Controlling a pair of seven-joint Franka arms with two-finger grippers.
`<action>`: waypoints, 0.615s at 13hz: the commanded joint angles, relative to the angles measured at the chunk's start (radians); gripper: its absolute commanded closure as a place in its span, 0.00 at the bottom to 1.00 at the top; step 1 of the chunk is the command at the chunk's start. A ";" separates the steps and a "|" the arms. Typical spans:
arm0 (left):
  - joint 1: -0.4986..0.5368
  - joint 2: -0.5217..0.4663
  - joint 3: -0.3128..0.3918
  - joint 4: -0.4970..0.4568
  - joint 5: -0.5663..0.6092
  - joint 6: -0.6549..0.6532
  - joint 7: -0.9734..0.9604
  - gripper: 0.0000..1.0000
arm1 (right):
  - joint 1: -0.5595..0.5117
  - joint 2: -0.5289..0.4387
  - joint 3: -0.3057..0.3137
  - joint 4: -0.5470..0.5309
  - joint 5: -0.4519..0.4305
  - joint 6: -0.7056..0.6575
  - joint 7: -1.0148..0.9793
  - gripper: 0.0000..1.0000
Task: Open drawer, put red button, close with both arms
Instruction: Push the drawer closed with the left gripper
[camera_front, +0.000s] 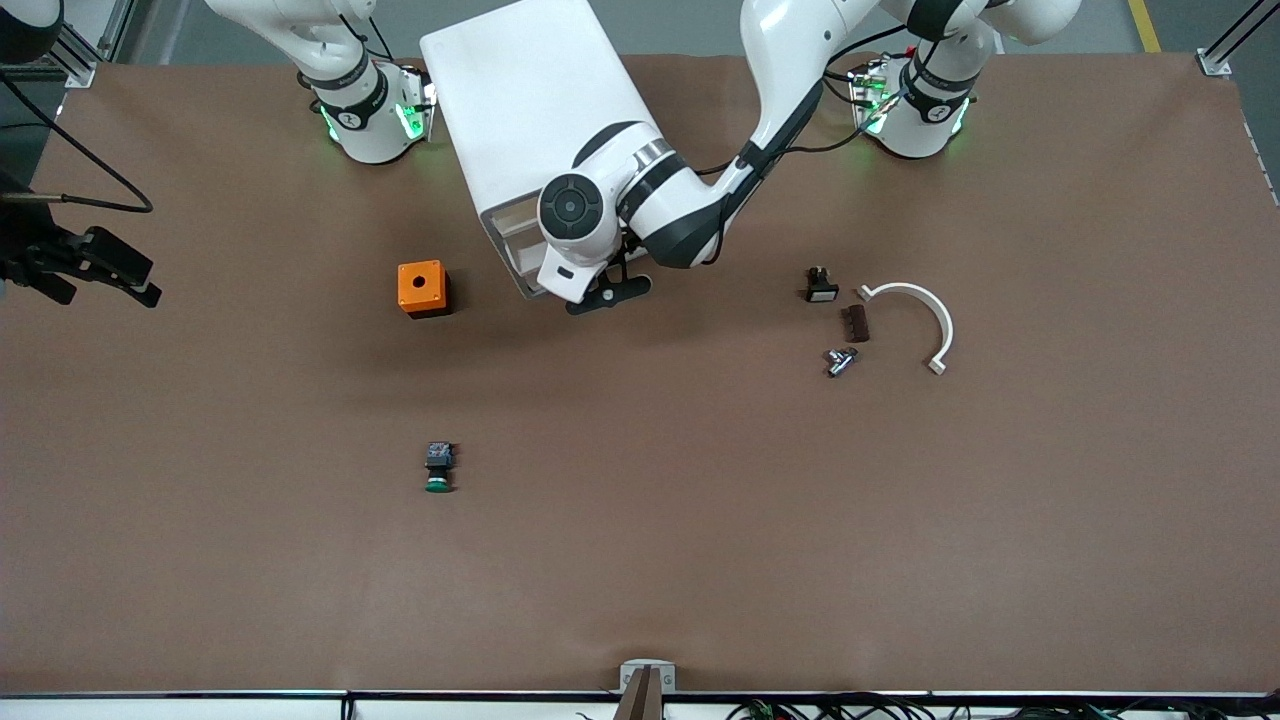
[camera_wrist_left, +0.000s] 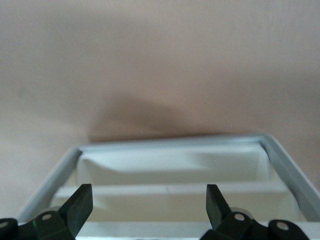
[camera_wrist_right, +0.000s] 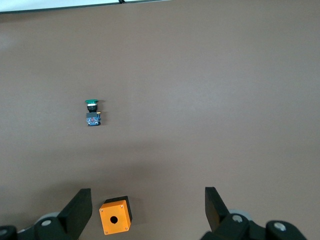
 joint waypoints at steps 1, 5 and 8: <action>-0.021 -0.006 -0.003 -0.011 -0.052 0.007 -0.009 0.00 | -0.002 -0.007 0.002 0.016 -0.009 -0.013 -0.001 0.00; -0.035 -0.008 0.002 -0.011 -0.039 -0.004 -0.075 0.00 | -0.004 -0.007 0.001 0.013 -0.015 -0.008 -0.003 0.00; 0.044 -0.026 0.035 -0.005 -0.006 -0.012 -0.075 0.00 | -0.008 -0.013 -0.002 0.011 -0.017 -0.016 -0.015 0.00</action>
